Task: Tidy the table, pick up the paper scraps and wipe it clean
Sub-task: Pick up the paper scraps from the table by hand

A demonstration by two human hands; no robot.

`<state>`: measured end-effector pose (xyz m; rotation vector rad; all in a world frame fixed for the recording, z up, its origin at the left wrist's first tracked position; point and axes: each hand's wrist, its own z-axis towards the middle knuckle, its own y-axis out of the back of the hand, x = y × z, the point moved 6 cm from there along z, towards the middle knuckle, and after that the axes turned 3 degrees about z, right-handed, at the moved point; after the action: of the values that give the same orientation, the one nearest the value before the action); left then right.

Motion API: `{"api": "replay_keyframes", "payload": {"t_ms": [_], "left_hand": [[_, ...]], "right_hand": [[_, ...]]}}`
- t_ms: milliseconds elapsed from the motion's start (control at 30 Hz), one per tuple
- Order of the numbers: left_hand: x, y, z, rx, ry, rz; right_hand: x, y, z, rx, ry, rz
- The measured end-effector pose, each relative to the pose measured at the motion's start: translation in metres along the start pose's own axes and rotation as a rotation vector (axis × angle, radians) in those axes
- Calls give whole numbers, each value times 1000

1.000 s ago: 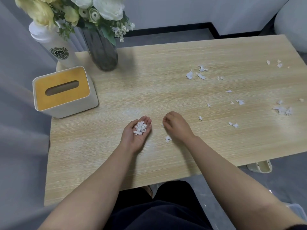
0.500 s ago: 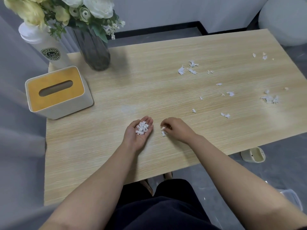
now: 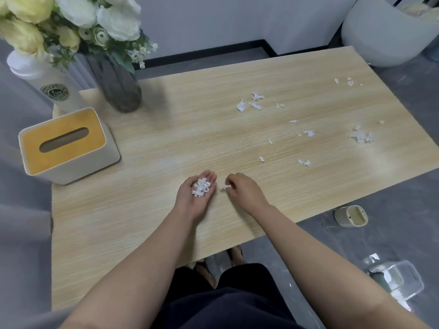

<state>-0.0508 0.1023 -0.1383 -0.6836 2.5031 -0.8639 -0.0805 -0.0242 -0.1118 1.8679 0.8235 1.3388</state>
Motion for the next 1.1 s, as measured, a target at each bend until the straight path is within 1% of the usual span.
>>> {"api": "replay_keyframes", "payload": {"t_ms": [100,133,200,267,333,467,533,700,933,1033,1100], "left_hand": [[2,-9,7,17,-5,-9],[3,-15,8,29,1,-21],[7,-30,10,61,22,-66],[11,-49,11,87,48,-99],[13,-68,14,114,63,-121],[11,-93,28,155,24,-80],[13,-104,35,146,26,-101],[15,-137,49,109,19,-167],[5,-176,89,72,-99,-208],[-3,-190,103,84,-150,-209],[-8,-198,110,76,-178,-211]], "right_hand": [[10,32,-5,-175,-24,221],[16,40,-6,-204,-8,280],[30,51,-5,-212,41,344],[37,56,1,-192,76,331],[39,63,8,-184,105,263],[37,79,21,-198,173,74],[32,88,29,-202,199,56],[13,114,52,-194,249,136],[-27,164,99,-241,201,431],[-57,179,129,-283,145,395],[-80,184,153,-265,85,357]]}}
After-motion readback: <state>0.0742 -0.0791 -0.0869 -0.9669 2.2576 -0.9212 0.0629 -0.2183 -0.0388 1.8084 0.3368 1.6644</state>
